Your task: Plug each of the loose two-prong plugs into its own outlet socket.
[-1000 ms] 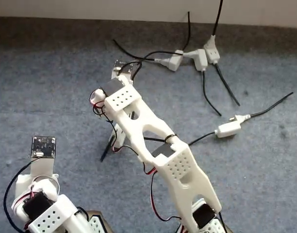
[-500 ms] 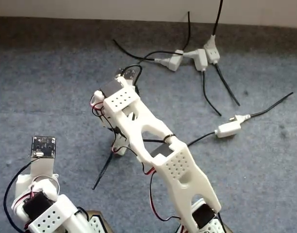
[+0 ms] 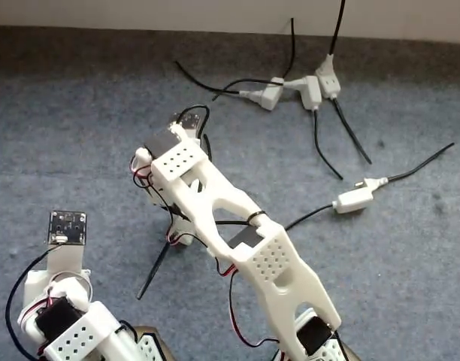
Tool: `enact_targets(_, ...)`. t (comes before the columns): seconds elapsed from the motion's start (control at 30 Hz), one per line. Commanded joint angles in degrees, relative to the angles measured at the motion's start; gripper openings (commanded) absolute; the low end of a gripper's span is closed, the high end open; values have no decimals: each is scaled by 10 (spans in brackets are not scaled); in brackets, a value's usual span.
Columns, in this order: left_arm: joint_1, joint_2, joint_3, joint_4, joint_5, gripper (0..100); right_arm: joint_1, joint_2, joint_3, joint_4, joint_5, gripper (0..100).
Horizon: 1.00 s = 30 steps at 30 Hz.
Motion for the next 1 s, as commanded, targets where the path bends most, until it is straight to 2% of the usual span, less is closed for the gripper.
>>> enact_targets(0.0, 10, 4, 9, 4, 4, 7, -9, -47, -23, 22, -22, 252)
enact_targets(0.33, 10, 4, 9, 4, 4, 7, -39, -42, -24, 25, -33, 258)
enact_targets(0.57, 10, 4, 9, 4, 4, 7, -26, -41, -18, -15, -30, 74)
enact_targets(0.67, 10, 4, 9, 4, 4, 7, -18, -41, -19, -15, -30, 56)
enact_targets(0.8, 10, 4, 9, 4, 4, 7, 18, -41, -22, -28, -18, 56)
enact_targets(0.97, 10, 4, 9, 4, 4, 7, 96, -47, -22, -17, 70, 56)
